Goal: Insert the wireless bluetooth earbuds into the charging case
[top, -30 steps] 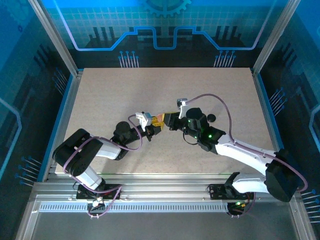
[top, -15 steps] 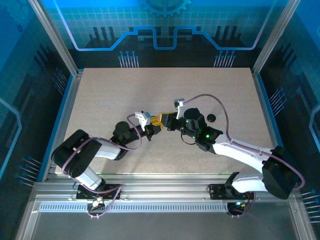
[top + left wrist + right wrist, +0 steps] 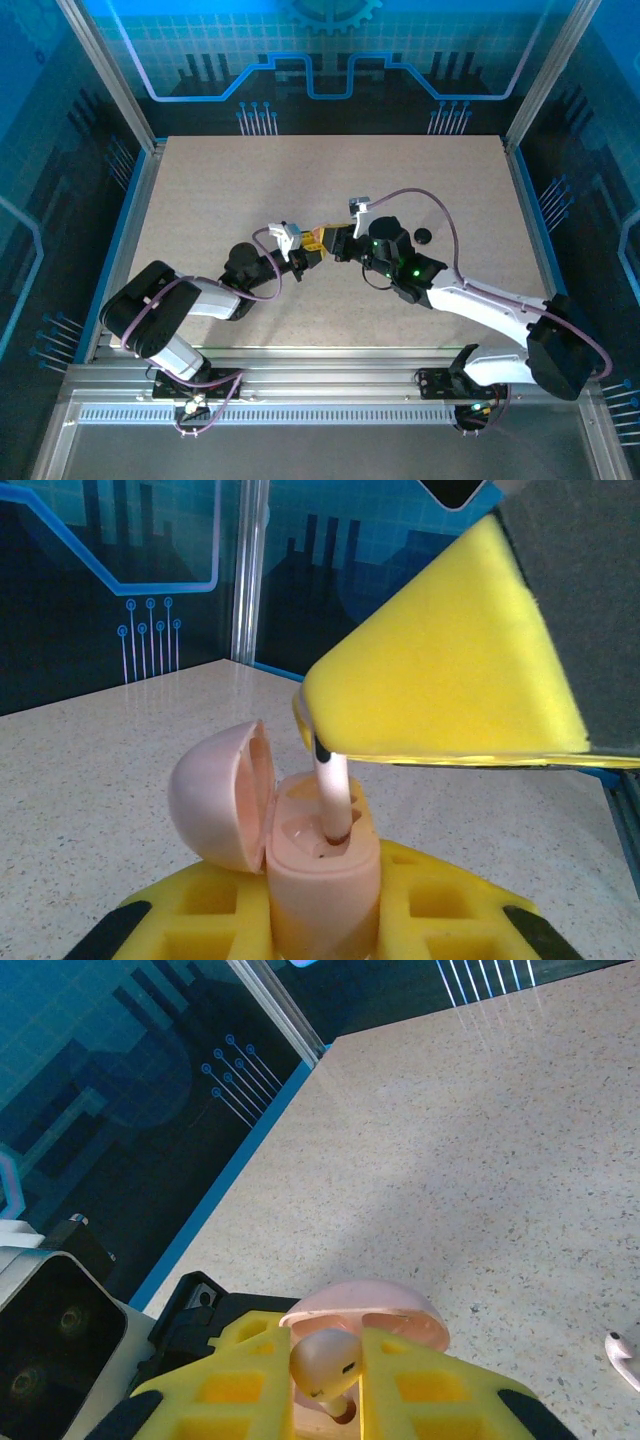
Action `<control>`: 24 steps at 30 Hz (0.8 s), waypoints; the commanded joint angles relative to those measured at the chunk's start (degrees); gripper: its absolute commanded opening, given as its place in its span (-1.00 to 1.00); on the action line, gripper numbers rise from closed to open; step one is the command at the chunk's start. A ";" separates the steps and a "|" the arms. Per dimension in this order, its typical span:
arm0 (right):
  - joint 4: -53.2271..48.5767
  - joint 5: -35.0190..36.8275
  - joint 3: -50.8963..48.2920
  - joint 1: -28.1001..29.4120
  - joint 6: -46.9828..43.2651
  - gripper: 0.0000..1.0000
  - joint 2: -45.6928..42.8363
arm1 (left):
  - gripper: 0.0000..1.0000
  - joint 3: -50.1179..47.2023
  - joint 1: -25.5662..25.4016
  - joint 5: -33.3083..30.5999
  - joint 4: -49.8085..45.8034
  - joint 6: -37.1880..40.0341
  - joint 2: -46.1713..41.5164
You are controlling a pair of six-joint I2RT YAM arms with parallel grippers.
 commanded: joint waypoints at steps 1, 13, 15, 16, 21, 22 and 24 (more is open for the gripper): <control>-0.62 1.16 -0.94 0.88 -0.67 -0.60 -1.42 | -0.70 1.07 -0.33 -0.29 2.74 -0.42 -1.94; -1.85 1.01 -0.69 0.95 -0.59 -0.57 -0.63 | -0.69 0.93 -0.35 -0.37 2.74 -0.16 -2.57; -1.83 0.94 -0.69 0.95 -0.50 -0.55 -0.44 | -0.69 0.91 -0.32 -0.46 2.75 -0.05 -2.65; -1.82 0.91 -0.70 0.91 -0.51 -0.55 -0.51 | -0.69 0.94 -0.26 -0.46 2.73 -0.06 -2.74; -2.02 0.94 -0.79 0.91 -0.49 -0.49 -0.38 | -0.69 0.89 -0.26 -0.42 2.73 0.03 -2.92; -2.06 1.01 -0.83 0.87 -0.49 -0.48 -0.47 | -0.69 0.87 -0.26 -0.38 2.73 0.06 -2.92; -2.04 1.23 -0.88 0.92 -0.51 -0.45 -0.54 | -0.69 0.90 -0.26 -0.29 2.73 -0.06 -2.91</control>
